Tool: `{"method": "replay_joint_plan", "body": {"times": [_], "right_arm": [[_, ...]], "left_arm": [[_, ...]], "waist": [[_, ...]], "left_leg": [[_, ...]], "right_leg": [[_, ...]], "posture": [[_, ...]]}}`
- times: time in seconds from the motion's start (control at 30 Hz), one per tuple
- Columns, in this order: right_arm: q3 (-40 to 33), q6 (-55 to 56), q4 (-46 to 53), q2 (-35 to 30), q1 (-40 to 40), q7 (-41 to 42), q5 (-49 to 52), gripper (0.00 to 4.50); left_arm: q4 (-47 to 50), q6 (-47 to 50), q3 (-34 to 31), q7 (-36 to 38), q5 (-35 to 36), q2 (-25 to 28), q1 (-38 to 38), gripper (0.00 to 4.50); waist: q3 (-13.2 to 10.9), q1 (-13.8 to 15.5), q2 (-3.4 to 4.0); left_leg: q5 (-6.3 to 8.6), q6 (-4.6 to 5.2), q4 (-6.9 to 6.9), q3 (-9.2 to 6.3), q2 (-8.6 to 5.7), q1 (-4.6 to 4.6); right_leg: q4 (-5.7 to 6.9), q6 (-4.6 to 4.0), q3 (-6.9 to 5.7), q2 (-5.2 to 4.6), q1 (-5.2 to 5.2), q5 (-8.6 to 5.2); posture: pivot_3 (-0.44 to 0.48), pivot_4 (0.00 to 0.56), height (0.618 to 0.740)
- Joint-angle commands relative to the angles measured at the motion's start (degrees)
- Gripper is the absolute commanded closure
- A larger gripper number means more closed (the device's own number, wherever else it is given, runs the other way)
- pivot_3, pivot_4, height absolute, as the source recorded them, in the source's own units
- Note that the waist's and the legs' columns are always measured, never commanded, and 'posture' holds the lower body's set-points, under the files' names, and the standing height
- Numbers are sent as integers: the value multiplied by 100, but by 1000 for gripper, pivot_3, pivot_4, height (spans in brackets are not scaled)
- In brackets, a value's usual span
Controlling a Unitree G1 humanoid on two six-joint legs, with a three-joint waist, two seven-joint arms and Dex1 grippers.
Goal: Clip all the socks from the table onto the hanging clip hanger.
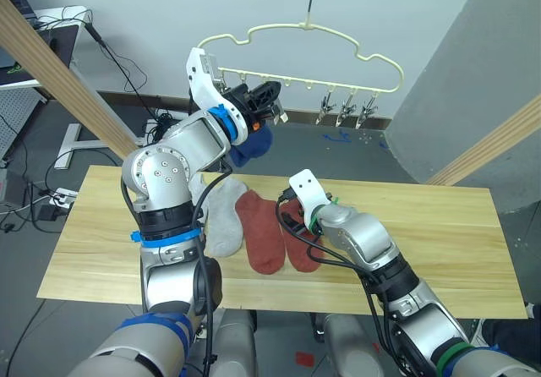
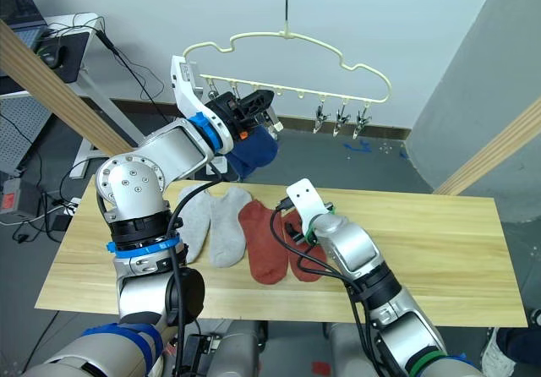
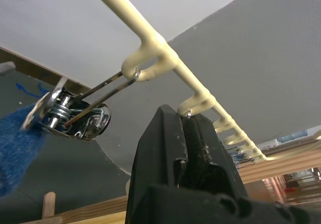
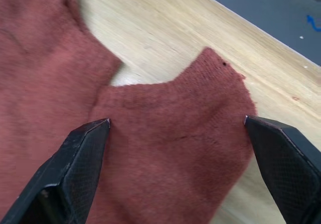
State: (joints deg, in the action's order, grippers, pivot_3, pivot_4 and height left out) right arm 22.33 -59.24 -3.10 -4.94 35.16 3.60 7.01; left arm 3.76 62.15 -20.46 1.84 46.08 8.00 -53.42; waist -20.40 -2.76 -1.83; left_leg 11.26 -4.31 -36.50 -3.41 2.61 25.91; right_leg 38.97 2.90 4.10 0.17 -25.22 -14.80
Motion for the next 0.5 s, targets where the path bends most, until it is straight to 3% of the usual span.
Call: {"method": "replay_joint_plan", "body": {"times": [0.03,0.27,0.37,0.5], "right_arm": [[-63,93,-26,16,-105,64,-172,14],[-143,110,-67,97,-171,123,-324,14],[-164,94,-13,123,-207,131,-377,559],[-212,74,-23,149,-207,165,-442,1943]], "left_arm": [[232,-15,49,11,110,60,-42,4500],[221,-28,68,12,112,79,-32,4500],[215,-35,58,21,115,108,-28,4500],[211,-48,54,22,122,121,-18,4500]], "waist": [[0,2,0],[-1,3,1],[-1,3,1],[-1,4,1]], "left_leg": [[0,0,2,0,0,0],[0,-1,3,0,0,-1],[0,-1,4,0,0,-1],[0,-1,5,0,0,-2]], "right_leg": [[0,-1,1,0,0,0],[0,4,0,0,0,-2],[0,5,0,0,0,-3],[0,7,0,0,0,-4]], "posture": [[-13,402,740],[-11,403,740],[-8,402,740],[-8,401,740]]}}
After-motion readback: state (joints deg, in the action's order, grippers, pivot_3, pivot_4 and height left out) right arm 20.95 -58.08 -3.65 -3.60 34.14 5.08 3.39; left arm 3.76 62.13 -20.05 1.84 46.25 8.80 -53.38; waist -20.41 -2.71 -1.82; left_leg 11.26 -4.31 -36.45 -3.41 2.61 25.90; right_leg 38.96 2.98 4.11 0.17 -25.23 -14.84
